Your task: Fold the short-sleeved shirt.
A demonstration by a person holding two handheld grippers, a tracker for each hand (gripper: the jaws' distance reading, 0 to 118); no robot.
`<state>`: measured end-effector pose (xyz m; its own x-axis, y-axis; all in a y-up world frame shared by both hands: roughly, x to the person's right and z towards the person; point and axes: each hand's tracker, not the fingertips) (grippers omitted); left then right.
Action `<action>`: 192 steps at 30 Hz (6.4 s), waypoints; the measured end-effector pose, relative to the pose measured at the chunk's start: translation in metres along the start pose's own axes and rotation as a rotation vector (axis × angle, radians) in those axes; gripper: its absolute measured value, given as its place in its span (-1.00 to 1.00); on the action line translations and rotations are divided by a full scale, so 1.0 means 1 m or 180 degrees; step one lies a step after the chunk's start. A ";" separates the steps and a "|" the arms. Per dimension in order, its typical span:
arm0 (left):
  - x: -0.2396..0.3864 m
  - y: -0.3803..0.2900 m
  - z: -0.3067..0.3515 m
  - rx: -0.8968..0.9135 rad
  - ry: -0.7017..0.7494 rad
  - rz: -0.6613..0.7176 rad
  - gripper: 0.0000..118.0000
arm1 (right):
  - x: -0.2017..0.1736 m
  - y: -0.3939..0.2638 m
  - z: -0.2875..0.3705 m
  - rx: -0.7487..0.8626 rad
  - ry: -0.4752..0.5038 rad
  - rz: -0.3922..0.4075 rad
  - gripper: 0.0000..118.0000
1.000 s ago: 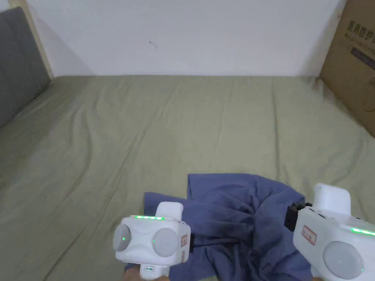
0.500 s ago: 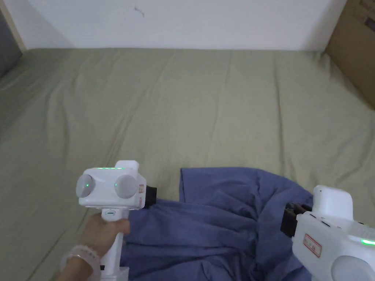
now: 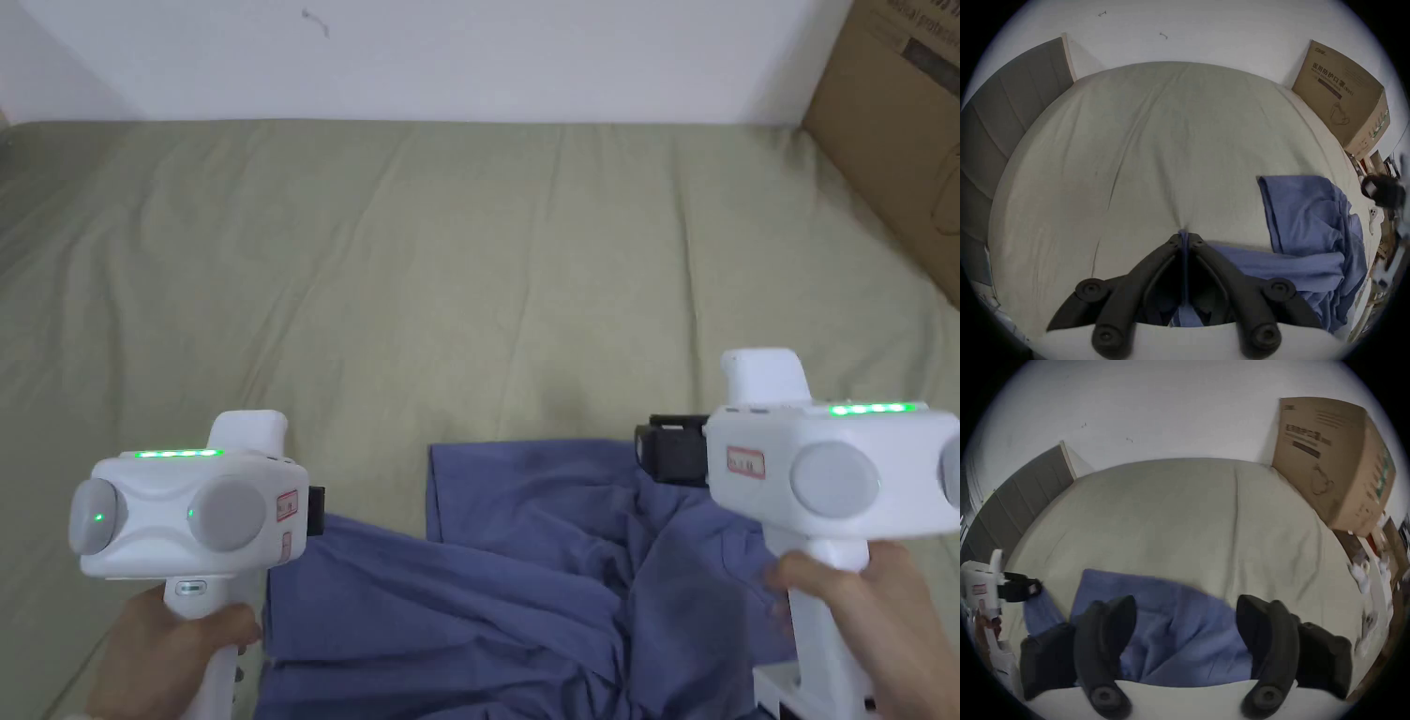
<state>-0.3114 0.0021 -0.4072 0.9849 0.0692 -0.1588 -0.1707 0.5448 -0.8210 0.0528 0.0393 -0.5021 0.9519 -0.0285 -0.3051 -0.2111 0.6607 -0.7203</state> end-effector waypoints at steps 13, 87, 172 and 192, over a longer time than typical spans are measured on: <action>-0.003 0.001 0.001 -0.0038 -0.0065 0.0043 -0.95 | -0.011 0.017 -0.109 -0.0749 0.0137 0.0161 -0.26; -0.091 0.401 0.181 0.1911 0.1261 0.0161 -0.96 | 0.056 0.424 0.143 0.1416 -0.0534 -0.0754 -0.97; -0.139 -0.215 0.161 0.0257 0.0607 0.0612 0.39 | -0.014 -0.250 0.197 -0.0580 -0.0236 -0.0569 -1.00; -0.138 -0.214 0.171 0.0150 0.0358 0.0845 -0.99 | 0.013 -0.239 0.189 -0.0510 -0.0172 -0.0668 0.31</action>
<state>-0.4059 0.0187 -0.1157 0.8960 0.1228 -0.4267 -0.4179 0.5583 -0.7167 0.1577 0.0226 -0.2169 0.9881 -0.1093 -0.1079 -0.0361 0.5173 -0.8550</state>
